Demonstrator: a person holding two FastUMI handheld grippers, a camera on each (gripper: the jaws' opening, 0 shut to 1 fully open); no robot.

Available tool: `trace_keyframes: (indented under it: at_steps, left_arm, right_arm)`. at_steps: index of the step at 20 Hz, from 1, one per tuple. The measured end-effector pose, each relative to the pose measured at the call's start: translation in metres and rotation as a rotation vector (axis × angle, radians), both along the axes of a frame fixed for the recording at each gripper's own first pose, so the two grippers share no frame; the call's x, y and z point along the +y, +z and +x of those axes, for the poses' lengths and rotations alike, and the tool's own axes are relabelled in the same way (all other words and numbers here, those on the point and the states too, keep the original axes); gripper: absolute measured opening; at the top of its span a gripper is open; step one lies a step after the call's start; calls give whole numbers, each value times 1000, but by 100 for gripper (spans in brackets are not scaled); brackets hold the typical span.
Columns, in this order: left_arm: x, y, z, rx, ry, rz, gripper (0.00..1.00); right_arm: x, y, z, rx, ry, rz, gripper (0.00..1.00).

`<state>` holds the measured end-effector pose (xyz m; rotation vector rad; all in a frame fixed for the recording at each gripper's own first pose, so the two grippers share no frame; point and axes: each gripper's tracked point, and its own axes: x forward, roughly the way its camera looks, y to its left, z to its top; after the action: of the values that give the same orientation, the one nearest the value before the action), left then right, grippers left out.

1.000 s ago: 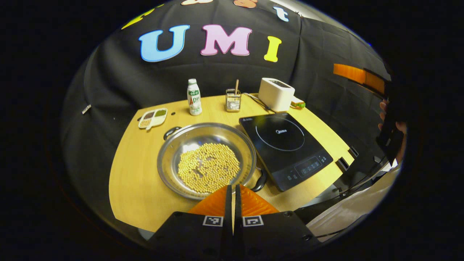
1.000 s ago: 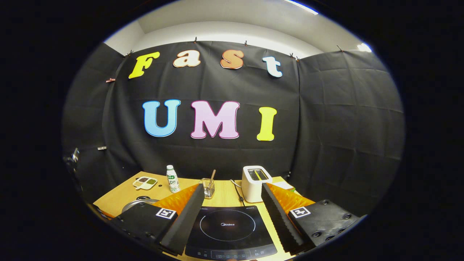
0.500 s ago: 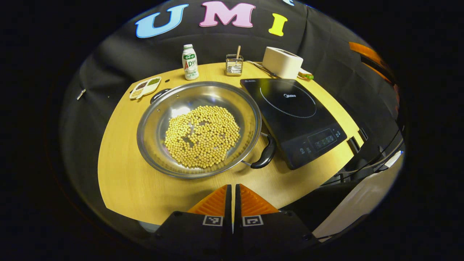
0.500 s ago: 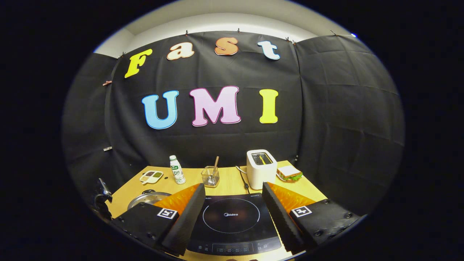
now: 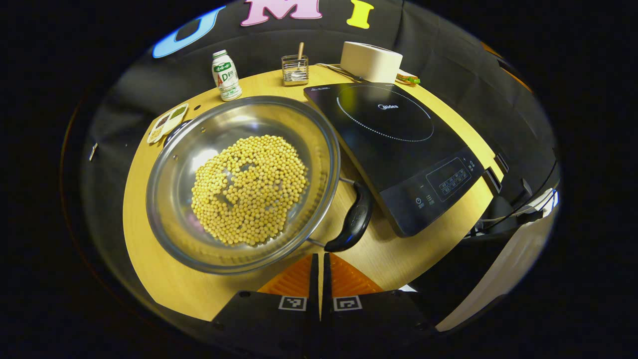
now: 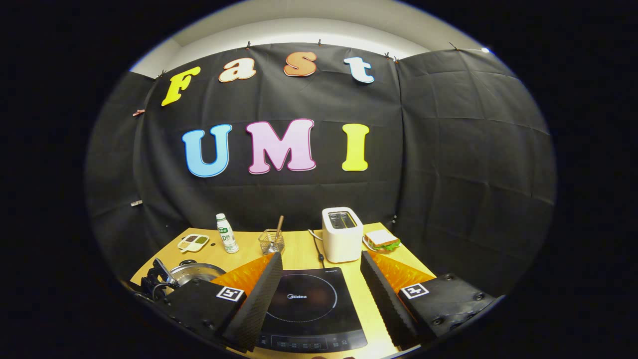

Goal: First push the handle of the pot to place it horizontally, then grasp the pot with both hands and set it on the induction cooktop.

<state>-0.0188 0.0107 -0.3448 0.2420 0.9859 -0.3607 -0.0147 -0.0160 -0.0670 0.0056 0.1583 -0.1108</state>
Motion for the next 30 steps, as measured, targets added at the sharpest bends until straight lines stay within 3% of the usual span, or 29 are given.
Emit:
trace_keyframes:
  at_steps: [9, 30]
  left_arm:
    - [-27, 6, 26, -1, -27, -28, 5]
    - [-72, 28, 119, -32, 61, -198, 5]
  right_arm:
    - [-30, -5, 10, 11, -66, 3, 98]
    - [-74, -9, 19, 31, -174, -16, 98]
